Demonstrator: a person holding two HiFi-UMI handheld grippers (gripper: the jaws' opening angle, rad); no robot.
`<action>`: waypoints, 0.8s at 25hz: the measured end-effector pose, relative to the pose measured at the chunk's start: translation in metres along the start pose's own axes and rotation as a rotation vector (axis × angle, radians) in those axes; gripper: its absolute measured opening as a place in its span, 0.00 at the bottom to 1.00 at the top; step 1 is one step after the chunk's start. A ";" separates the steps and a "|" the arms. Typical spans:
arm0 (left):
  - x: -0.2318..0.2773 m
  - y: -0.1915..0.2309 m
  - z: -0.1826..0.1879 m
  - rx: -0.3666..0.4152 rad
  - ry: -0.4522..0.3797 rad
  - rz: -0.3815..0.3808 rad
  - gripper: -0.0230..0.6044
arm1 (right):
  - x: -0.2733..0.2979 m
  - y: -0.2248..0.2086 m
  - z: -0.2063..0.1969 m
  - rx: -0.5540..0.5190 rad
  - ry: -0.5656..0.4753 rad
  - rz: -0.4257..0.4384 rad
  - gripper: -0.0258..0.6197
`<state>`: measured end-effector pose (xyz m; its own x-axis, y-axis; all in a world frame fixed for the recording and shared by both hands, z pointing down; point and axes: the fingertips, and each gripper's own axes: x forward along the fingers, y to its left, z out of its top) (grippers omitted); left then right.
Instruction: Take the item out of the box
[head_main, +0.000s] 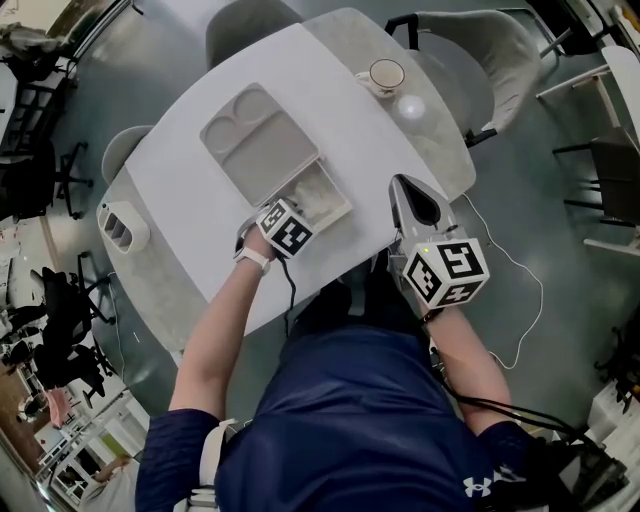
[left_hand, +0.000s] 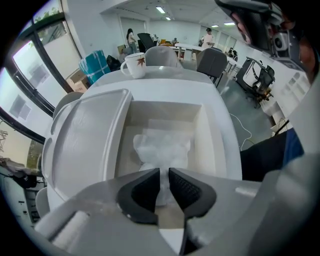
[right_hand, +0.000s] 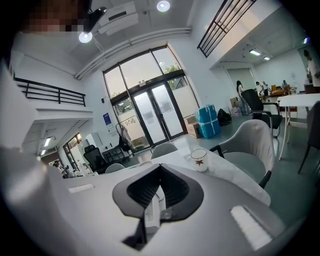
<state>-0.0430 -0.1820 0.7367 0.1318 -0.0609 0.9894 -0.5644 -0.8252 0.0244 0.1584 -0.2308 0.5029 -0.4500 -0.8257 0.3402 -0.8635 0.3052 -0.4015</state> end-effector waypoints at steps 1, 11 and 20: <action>0.001 0.000 0.000 -0.001 0.002 -0.001 0.14 | 0.000 -0.002 0.000 0.002 0.000 -0.003 0.04; 0.003 -0.005 0.003 0.038 -0.020 -0.015 0.06 | -0.004 0.002 -0.002 -0.001 0.002 0.006 0.04; -0.011 -0.008 0.006 0.028 -0.111 0.008 0.05 | -0.012 0.012 -0.003 -0.013 0.003 0.017 0.04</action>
<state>-0.0348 -0.1783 0.7245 0.2177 -0.1280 0.9676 -0.5432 -0.8395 0.0112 0.1530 -0.2161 0.4969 -0.4650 -0.8190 0.3361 -0.8587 0.3248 -0.3964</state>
